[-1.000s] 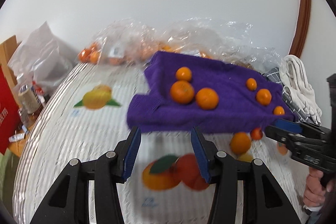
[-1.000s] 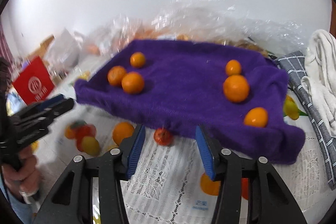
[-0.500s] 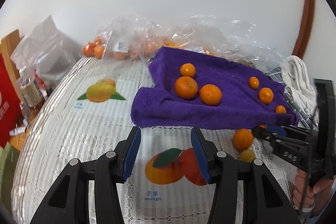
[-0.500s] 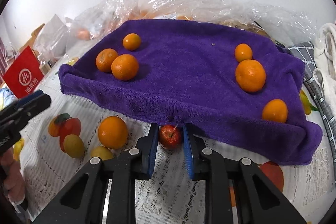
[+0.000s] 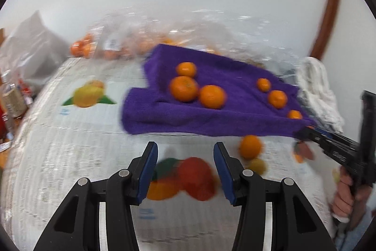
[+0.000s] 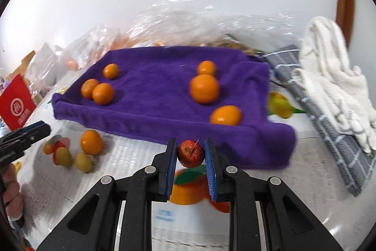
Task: Organize fruits
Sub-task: 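Grasp the greenish round fruit with the left gripper while the right gripper holds the red fruit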
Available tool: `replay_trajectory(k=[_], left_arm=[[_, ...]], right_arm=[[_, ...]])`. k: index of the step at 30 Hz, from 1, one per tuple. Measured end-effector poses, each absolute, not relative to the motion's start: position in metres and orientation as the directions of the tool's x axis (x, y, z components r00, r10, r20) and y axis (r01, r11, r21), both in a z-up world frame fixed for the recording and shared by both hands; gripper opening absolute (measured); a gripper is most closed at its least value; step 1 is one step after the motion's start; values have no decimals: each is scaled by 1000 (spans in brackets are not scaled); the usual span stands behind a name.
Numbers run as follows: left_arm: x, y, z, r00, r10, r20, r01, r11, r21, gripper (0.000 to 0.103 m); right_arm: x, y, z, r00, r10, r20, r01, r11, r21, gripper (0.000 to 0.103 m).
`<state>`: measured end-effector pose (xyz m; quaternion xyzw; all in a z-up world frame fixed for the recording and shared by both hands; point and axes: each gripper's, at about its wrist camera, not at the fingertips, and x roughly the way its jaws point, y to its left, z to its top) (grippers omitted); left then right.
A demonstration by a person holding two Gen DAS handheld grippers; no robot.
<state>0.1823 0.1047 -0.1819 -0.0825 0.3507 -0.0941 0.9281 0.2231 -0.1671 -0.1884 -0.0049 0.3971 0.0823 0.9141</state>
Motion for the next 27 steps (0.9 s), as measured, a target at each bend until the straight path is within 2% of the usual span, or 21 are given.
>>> replay_trajectory(k=[3, 6, 11, 12, 15, 21, 27], left_arm=[[177, 87, -183, 712, -304, -633, 208, 952, -223, 47], [178, 67, -188, 667, -320, -672, 265, 946, -187, 47], [184, 62, -198, 623, -293, -725, 243, 954, -177, 47], [187, 63, -201, 606, -295, -739, 232, 954, -191, 43], [187, 64, -202, 605, -310, -734, 241, 949, -203, 28], [187, 68, -201, 617, -309, -724, 224, 951, -215, 27], [182, 81, -193, 675, -308, -670, 187, 950, -249, 27]], right_arm=[[222, -179, -189, 674, 138, -725, -138, 989, 60, 23], [224, -186, -190, 671, 139, -728, -121, 990, 78, 23], [225, -182, -194, 658, 148, -738, -132, 988, 81, 23], [224, -180, -194, 660, 149, -737, -136, 988, 78, 23], [222, -177, -192, 664, 157, -731, -151, 986, 75, 23], [223, -172, -196, 657, 147, -739, -158, 986, 56, 23], [222, -174, -194, 666, 151, -730, -157, 986, 61, 23]])
